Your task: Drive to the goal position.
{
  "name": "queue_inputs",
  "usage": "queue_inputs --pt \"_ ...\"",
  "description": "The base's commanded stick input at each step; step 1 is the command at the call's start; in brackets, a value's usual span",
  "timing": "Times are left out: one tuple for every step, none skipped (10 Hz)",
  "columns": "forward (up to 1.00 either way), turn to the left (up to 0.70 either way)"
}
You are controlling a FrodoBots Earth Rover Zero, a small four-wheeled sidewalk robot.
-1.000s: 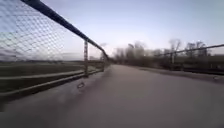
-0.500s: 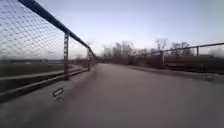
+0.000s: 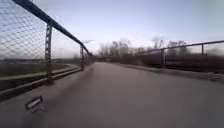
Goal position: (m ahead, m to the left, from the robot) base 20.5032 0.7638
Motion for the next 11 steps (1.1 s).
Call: queue_inputs --pt "1.00 0.00" --pt "1.00 0.00" --pt "1.00 0.00" --pt "1.00 0.00" --pt "1.00 0.00" --pt "1.00 0.00" --pt "1.00 0.00" --pt "1.00 0.00" --pt "1.00 0.00" --pt "1.00 0.00" --pt "1.00 0.00"
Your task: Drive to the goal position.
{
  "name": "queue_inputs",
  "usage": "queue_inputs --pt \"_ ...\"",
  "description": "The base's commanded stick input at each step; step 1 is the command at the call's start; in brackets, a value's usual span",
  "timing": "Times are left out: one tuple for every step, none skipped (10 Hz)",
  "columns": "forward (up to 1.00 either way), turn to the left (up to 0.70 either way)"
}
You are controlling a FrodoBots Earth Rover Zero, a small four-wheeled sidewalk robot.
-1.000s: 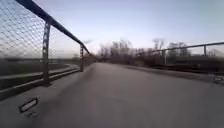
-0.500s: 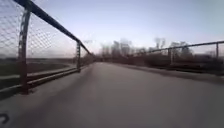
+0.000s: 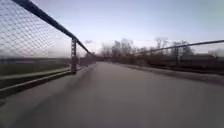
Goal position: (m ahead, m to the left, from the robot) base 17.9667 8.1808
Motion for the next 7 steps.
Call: queue_inputs --pt "1.00 0.00" --pt "1.00 0.00" --pt "1.00 0.00" --pt "1.00 0.00" --pt "1.00 0.00" --pt "1.00 0.00" --pt "1.00 0.00"
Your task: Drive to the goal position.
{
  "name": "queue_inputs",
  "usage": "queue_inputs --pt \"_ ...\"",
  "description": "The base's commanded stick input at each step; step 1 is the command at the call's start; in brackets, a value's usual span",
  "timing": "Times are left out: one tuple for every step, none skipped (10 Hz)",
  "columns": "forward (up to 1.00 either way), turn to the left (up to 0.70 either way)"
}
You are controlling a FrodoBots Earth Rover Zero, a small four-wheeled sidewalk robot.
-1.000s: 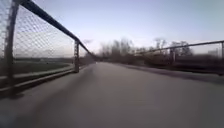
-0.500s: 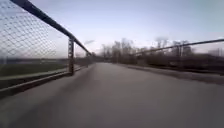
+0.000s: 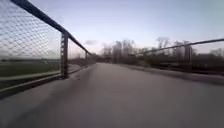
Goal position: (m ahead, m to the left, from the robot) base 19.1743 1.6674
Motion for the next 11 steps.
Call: queue_inputs --pt "1.00 0.00" --pt "1.00 0.00" --pt "1.00 0.00" --pt "1.00 0.00" --pt "1.00 0.00" --pt "1.00 0.00" --pt "1.00 0.00" --pt "1.00 0.00" --pt "1.00 0.00" --pt "1.00 0.00" --pt "1.00 0.00"
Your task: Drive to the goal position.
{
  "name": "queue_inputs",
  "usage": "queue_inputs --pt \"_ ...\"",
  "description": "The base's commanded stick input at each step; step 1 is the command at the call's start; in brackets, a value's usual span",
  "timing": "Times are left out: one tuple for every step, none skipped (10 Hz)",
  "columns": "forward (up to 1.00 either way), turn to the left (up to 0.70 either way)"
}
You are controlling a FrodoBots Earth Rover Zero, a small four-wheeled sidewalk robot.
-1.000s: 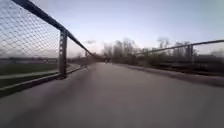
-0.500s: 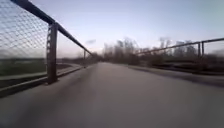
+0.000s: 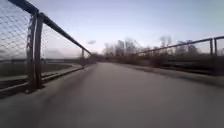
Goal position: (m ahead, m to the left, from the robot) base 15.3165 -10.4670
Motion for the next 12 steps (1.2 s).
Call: queue_inputs --pt "1.00 0.00" --pt "1.00 0.00" --pt "1.00 0.00" --pt "1.00 0.00" --pt "1.00 0.00" --pt "1.00 0.00" --pt "1.00 0.00" --pt "1.00 0.00" --pt "1.00 0.00" --pt "1.00 0.00" --pt "1.00 0.00" --pt "1.00 0.00"
